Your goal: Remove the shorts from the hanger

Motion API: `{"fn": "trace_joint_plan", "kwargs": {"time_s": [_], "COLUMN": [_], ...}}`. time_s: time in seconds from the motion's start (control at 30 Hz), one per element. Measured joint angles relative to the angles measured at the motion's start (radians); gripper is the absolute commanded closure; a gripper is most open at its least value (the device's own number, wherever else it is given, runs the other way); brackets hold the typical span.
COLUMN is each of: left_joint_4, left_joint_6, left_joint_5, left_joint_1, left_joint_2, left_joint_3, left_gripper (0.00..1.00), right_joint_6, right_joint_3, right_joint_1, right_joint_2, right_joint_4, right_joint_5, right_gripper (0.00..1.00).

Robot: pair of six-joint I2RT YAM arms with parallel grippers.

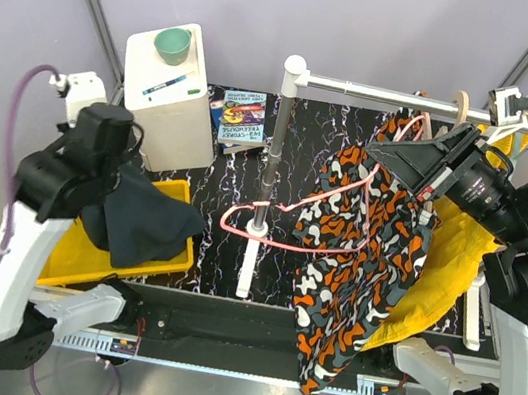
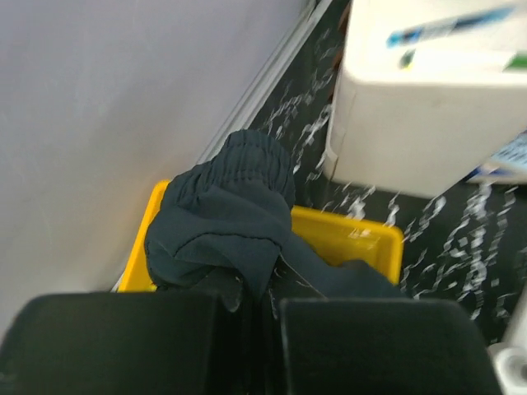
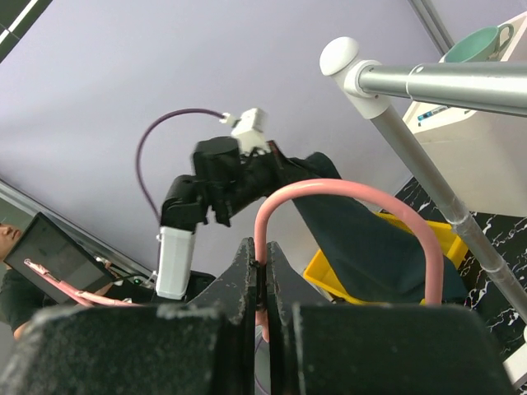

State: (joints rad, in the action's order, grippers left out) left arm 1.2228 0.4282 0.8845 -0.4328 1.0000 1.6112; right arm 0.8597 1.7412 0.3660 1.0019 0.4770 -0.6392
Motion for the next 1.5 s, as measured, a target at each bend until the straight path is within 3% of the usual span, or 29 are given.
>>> {"fn": "trace_joint_plan", "kwargs": {"time_s": [0.17, 0.53, 0.8, 1.07, 1.3, 1.33, 1.5], "left_joint_4": [0.056, 0.071, 0.062, -0.028, -0.068, -0.067, -0.069], "left_joint_6": [0.049, 0.067, 0.06, -0.102, -0.134, -0.134, -0.118], "left_joint_5": [-0.031, 0.125, 0.129, 0.241, 0.251, 0.246, 0.189], "left_joint_1": [0.09, 0.127, 0.132, 0.152, 0.158, 0.158, 0.159], "left_joint_2": [0.042, -0.135, -0.057, -0.12, -0.152, -0.14, -0.108], "left_joint_3": [-0.064, -0.036, -0.101, -0.101, -0.127, -0.134, -0.135], "left_gripper": [1.0, 1.0, 1.0, 1.0, 1.0, 0.98, 0.66], "right_joint_6": [-0.001, -0.003, -0.003, -0.007, -0.007, -0.007, -0.007], "right_joint_3": [-0.002, -0.002, -0.008, -0.008, -0.008, -0.008, -0.01], "right_joint_1": [0.0, 0.0, 0.0, 0.0, 0.0, 0.0, 0.0], "right_joint_2": [0.0, 0.014, 0.024, 0.031, 0.056, 0.058, 0.052], "right_joint_4": [0.002, 0.01, 0.018, 0.024, 0.024, 0.025, 0.025], "right_joint_5": [-0.002, -0.012, -0.018, -0.018, -0.018, -0.018, -0.018], "right_gripper": [1.0, 1.0, 1.0, 1.0, 1.0, 1.0, 1.0]}}
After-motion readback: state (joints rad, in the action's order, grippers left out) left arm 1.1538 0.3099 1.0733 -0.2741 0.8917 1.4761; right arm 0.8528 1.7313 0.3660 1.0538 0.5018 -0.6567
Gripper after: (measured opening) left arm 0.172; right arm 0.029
